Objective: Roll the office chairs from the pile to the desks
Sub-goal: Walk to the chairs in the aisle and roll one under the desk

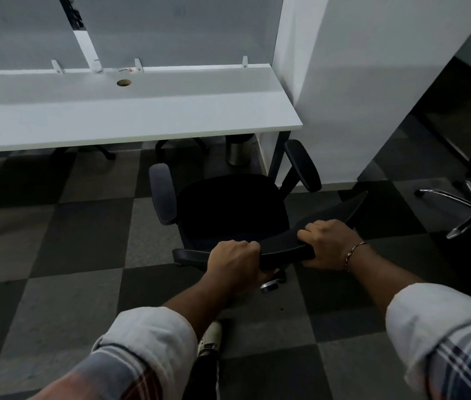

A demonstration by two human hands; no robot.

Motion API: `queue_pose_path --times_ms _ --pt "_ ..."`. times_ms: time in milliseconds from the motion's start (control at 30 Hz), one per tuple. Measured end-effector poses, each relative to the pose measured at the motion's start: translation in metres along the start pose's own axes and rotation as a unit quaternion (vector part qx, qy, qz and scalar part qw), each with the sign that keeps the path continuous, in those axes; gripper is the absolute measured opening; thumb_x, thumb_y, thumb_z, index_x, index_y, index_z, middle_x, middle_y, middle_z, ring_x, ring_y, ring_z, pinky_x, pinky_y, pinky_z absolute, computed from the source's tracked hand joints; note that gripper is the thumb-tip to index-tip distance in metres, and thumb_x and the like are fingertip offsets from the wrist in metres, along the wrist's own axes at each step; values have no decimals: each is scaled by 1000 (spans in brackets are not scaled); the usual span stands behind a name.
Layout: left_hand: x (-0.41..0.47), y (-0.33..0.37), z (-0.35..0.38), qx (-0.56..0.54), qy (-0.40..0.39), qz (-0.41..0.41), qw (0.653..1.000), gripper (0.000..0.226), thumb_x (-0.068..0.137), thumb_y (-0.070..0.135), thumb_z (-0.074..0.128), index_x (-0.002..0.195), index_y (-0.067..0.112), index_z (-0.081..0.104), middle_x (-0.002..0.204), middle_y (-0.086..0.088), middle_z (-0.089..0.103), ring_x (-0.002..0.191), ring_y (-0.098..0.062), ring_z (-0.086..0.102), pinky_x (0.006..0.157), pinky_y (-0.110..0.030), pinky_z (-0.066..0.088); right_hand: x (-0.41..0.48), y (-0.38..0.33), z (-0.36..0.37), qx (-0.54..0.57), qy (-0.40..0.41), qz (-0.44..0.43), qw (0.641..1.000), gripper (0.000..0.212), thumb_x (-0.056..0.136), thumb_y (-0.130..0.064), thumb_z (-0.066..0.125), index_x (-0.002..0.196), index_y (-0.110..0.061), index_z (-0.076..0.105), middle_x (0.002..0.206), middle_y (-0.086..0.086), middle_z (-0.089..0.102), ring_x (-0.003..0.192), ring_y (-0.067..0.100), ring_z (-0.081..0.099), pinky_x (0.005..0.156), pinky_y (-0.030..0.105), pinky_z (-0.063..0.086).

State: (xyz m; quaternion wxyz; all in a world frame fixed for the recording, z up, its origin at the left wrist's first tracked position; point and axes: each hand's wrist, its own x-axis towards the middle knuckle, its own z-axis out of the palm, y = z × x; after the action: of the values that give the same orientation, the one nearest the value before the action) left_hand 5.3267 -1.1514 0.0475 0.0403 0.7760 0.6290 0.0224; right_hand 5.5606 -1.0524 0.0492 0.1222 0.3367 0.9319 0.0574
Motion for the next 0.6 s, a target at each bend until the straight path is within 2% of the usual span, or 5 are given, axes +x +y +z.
queue_pose_path --times_ms 133,267,367,500,600 --pt "18 -11 1 -6 10 -5 1000 52 88 78 44 84 28 56 68 9 57 55 -9 53 53 -26 48 28 8 -11 -4 -40 12 999 44 76 -53 67 103 -19 61 92 4 63 81 24 61 71 36 50" --pt "46 -42 -1 4 -6 -16 1000 55 86 79 45 89 25 61 72 8 60 58 -10 58 58 -28 53 64 18 -11 -4 -19 11 1000 45 68 -53 74 94 -18 61 83 5 62 71 26 61 63 34 48" --pt "62 -69 0 18 -12 -21 1000 57 84 81 45 88 25 60 72 8 60 58 -10 57 58 -28 51 95 21 -11 5 0 6 1000 44 65 -53 74 88 -19 60 75 4 60 64 26 60 57 34 48" --pt "85 -114 -10 36 -11 -21 999 55 83 81 44 81 27 57 64 11 52 54 -8 52 55 -26 44 140 16 -23 18 12 9 1000 40 73 -53 67 94 -20 60 80 3 62 69 25 61 63 34 49" --pt "105 -156 -23 46 -42 -17 998 54 82 80 45 77 27 56 61 11 51 53 -7 51 54 -26 41 184 7 -36 36 14 22 999 39 75 -52 64 96 -19 58 86 4 63 77 27 63 68 34 46"
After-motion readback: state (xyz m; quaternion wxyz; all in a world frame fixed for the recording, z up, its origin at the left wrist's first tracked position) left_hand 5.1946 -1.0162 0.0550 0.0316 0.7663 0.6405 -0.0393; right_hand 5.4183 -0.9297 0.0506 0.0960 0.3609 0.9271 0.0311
